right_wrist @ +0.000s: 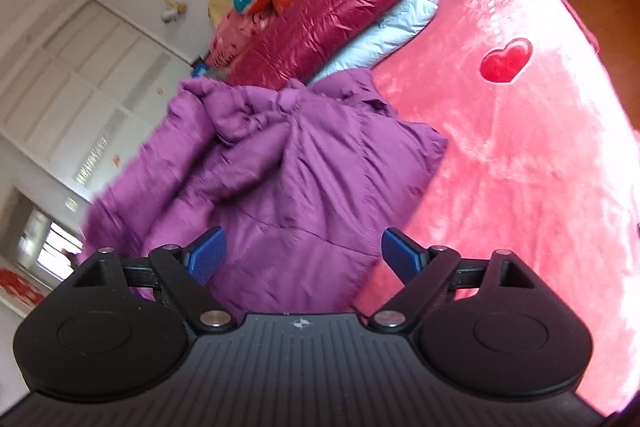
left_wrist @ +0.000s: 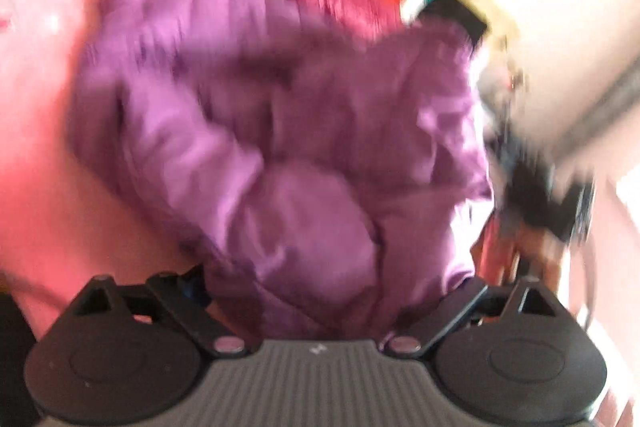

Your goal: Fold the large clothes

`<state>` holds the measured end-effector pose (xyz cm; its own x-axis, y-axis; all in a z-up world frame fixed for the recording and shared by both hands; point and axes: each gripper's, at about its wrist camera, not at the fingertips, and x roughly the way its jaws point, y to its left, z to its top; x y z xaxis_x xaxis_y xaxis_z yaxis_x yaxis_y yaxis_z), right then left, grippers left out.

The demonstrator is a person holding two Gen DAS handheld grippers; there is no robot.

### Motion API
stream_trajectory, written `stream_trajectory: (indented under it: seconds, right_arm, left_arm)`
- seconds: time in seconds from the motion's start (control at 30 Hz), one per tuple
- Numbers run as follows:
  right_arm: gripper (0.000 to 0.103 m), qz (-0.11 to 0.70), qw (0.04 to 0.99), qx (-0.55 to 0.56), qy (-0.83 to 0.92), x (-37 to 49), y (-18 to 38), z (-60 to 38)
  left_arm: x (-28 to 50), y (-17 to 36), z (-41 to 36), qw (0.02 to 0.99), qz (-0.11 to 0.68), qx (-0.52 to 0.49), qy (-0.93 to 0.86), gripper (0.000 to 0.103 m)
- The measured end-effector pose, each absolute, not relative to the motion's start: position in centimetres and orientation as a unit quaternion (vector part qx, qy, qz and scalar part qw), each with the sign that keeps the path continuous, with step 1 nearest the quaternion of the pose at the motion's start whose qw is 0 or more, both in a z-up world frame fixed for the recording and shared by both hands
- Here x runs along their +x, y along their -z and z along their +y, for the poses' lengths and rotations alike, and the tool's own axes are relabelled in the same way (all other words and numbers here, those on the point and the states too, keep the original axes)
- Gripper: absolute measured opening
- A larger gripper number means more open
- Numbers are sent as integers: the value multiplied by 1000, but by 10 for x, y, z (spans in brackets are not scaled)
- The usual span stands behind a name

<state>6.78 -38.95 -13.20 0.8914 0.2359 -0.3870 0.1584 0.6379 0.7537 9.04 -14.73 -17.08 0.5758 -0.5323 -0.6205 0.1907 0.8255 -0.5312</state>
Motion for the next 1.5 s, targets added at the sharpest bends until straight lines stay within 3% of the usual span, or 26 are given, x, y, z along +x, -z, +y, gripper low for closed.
stream_trajectory:
  seconds: [0.2,0.5,0.9,1.17,1.5]
  right_arm:
    - [103,207,881,426,-20,62,128,-397]
    - [103,200,909,365,-14,66,124,-393]
    - [103,206,962,175,-29,108,94,-351]
    - [103,216,972,82,-51,167,79,-330]
    - [103,209,961,-154,-99,224,82,-273]
  left_arm:
    - [148,115,-95,909,308,-245,139,96]
    - [182,97,5,941,271,-203,-15,99]
    - [148,124,52,939,310,-148,3,102]
    - [133,136,56,924,344,-120,116,102]
    - [100,140,76,909,368,-78,178,102]
